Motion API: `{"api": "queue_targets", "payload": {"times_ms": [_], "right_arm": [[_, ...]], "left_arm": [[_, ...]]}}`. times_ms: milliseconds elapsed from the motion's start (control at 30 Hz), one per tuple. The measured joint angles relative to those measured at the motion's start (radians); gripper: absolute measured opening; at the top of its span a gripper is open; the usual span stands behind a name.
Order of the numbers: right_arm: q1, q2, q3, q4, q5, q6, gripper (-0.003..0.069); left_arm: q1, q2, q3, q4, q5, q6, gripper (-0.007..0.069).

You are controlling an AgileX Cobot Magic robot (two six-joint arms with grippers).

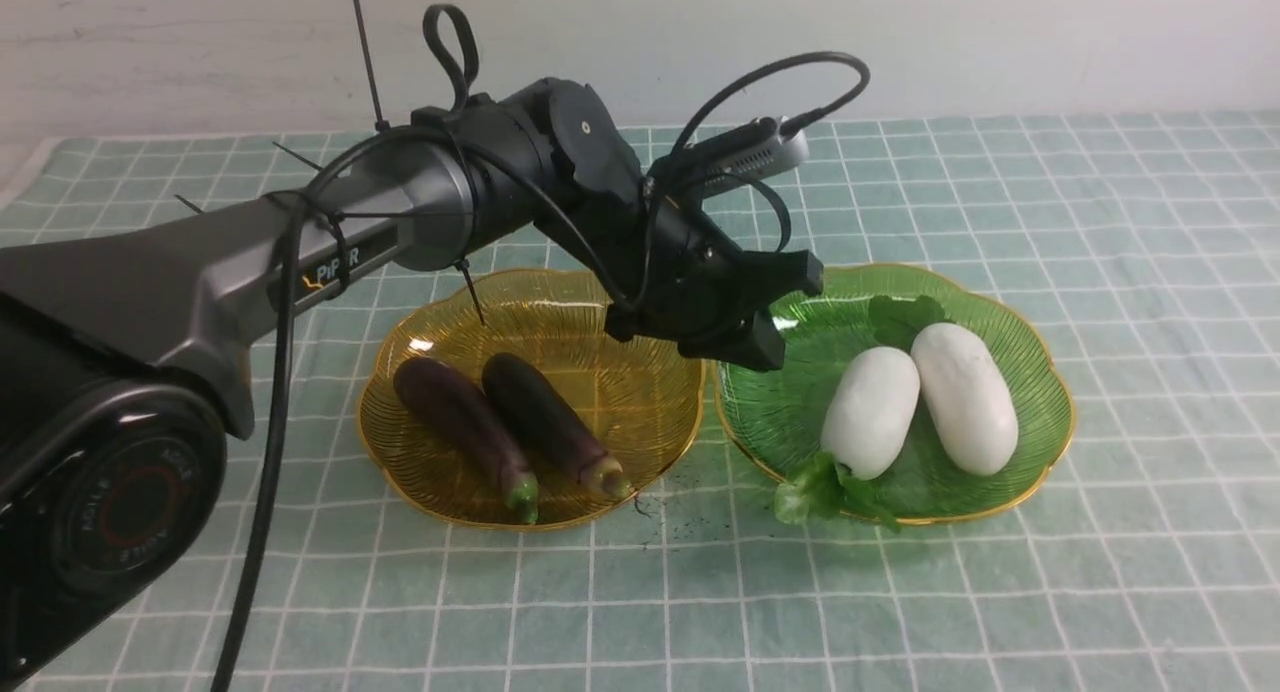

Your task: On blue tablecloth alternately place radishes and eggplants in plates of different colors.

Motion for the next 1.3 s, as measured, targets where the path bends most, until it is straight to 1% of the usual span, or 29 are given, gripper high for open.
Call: {"api": "queue_targets", "payload": {"times_ms": [33, 133, 200, 367, 533, 633, 800, 900, 1067, 1167, 1200, 1300], "right_arm": [[0.000, 0.000, 0.006, 0.000, -0.011, 0.000, -0.0015], [0.000, 0.000, 0.074, 0.006, -0.164, 0.002, -0.0015], [0.000, 0.000, 0.102, 0.007, -0.201, 0.002, -0.0015], [0.000, -0.001, 0.148, 0.007, -0.206, 0.002, -0.0015], [0.000, 0.000, 0.182, 0.008, -0.194, 0.002, -0.0015], [0.000, 0.000, 0.187, 0.008, -0.156, 0.002, -0.0015], [0.000, 0.000, 0.187, 0.008, -0.088, 0.002, -0.0015], [0.000, 0.000, 0.199, 0.008, -0.072, 0.002, -0.0015], [-0.002, -0.011, 0.314, -0.007, -0.075, 0.002, -0.0015], [-0.011, -0.011, 0.375, -0.017, -0.095, 0.003, -0.0015], [-0.029, -0.012, 0.386, -0.027, -0.142, 0.003, -0.0015], [-0.066, -0.014, 0.393, -0.053, -0.184, 0.003, -0.0015]], "left_arm": [[0.000, 0.000, 0.000, 0.000, 0.001, 0.001, -0.0001], [0.000, 0.000, 0.000, 0.000, 0.011, 0.020, -0.0008], [0.001, -0.001, 0.000, 0.000, 0.012, 0.041, -0.0008], [0.025, -0.024, 0.000, 0.001, 0.040, 0.059, -0.0008], [0.092, -0.094, 0.000, 0.002, 0.093, 0.060, -0.0008], [0.145, -0.142, 0.000, 0.002, 0.135, 0.060, -0.0008], [0.195, -0.193, -0.001, 0.010, 0.186, 0.060, -0.0008], [0.206, -0.205, -0.001, 0.011, 0.215, 0.060, -0.0008], [0.210, -0.205, -0.001, 0.032, 0.247, 0.083, -0.0008], [0.210, -0.205, -0.001, 0.034, 0.253, 0.092, -0.0008], [0.210, -0.205, -0.001, 0.039, 0.259, 0.097, -0.0008], [0.210, -0.223, -0.001, 0.057, 0.292, 0.097, -0.0008]]}}
